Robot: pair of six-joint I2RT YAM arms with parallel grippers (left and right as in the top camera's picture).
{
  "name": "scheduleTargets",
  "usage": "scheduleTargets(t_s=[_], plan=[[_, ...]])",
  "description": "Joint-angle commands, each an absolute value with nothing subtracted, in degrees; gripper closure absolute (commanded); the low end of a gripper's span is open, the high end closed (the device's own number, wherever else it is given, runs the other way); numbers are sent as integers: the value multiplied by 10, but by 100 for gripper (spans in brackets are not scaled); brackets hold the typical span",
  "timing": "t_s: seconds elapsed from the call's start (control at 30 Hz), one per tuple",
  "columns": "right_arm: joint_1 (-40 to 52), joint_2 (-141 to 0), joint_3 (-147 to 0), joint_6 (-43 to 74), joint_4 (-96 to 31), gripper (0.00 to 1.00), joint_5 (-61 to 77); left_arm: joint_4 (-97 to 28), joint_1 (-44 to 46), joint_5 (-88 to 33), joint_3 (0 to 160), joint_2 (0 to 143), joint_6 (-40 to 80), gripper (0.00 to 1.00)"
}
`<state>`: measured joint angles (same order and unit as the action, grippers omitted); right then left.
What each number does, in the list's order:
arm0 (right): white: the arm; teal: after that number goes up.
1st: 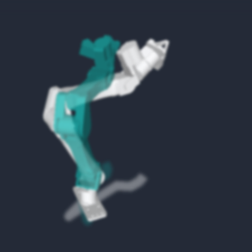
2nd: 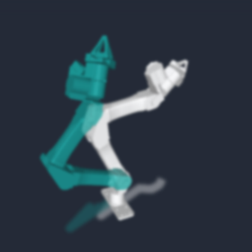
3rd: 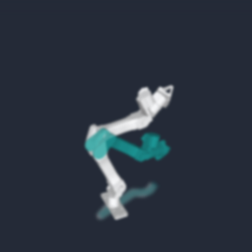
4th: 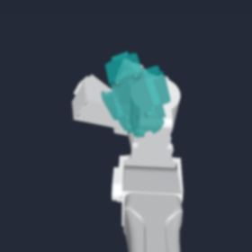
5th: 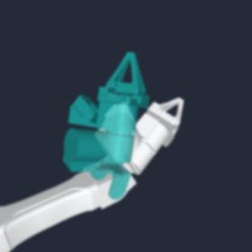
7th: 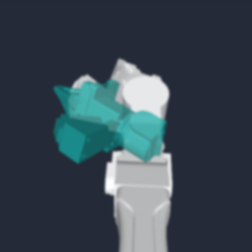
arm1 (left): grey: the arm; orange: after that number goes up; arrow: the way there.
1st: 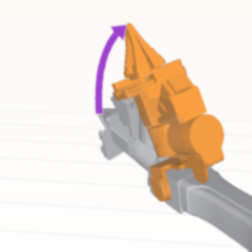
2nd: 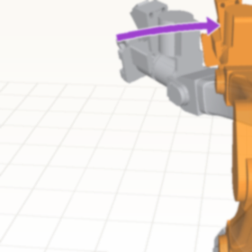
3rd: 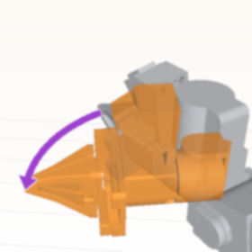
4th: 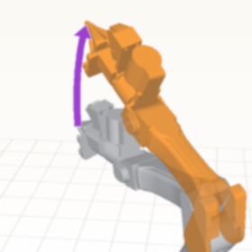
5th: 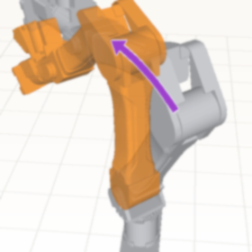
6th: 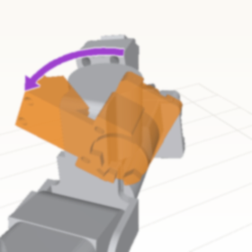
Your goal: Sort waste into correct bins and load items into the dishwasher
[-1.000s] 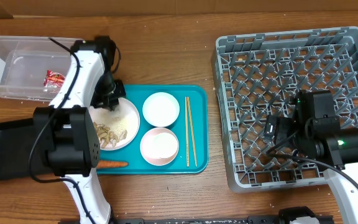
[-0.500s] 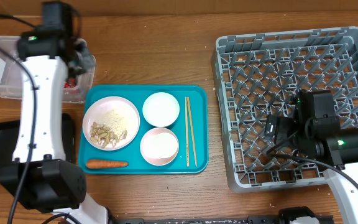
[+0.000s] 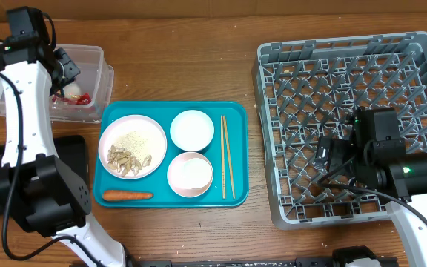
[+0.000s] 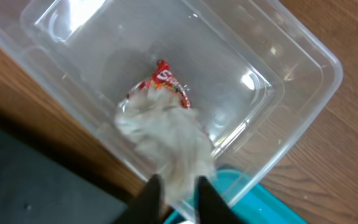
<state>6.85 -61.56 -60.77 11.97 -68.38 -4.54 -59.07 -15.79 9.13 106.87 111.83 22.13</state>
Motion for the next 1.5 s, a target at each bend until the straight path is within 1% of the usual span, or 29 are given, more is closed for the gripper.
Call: scheduleTargets(t_s=[0.0, 0.07, 0.17, 0.3, 0.43, 0.6, 0.77, 0.93, 1.07, 1.23, 1.37, 1.47], plan=[[70, -614, -625, 121, -681, 0, -51, -582, -158, 87, 1074, 1119, 225, 50], [70, -614, -625, 121, -681, 0, -51, -583, -158, 77, 1076, 1117, 224, 48], [70, -614, -625, 121, -681, 0, -51, -601, -157, 37, 1078, 1109, 223, 48], [70, -614, -625, 120, -680, 0, -51, -653, -148, -57, 1078, 1092, 215, 48], [70, -614, -625, 120, -681, 0, -51, -717, -115, -93, 1078, 1086, 178, 47], [70, -614, -625, 120, -685, 0, -51, -814, -44, -77, 1078, 1084, 137, 48], [70, -614, -625, 120, -698, 0, -51, -904, 25, -69, 1078, 1068, 140, 48], [70, -614, -625, 120, -705, 0, -60, -968, 93, -68, 1078, 1025, 150, 49], [70, -614, -625, 120, -709, 0, -60, -968, 170, -44, 1054, 955, 196, 49], [70, -614, -625, 120, -709, 0, -60, -957, 270, 65, 1004, 879, 305, 45], [70, -614, -625, 120, -704, 0, -60, -909, 305, 62, 947, 864, 310, 46], [70, -614, -625, 120, -705, 0, -60, -868, 304, 53, 888, 868, 313, 47]])
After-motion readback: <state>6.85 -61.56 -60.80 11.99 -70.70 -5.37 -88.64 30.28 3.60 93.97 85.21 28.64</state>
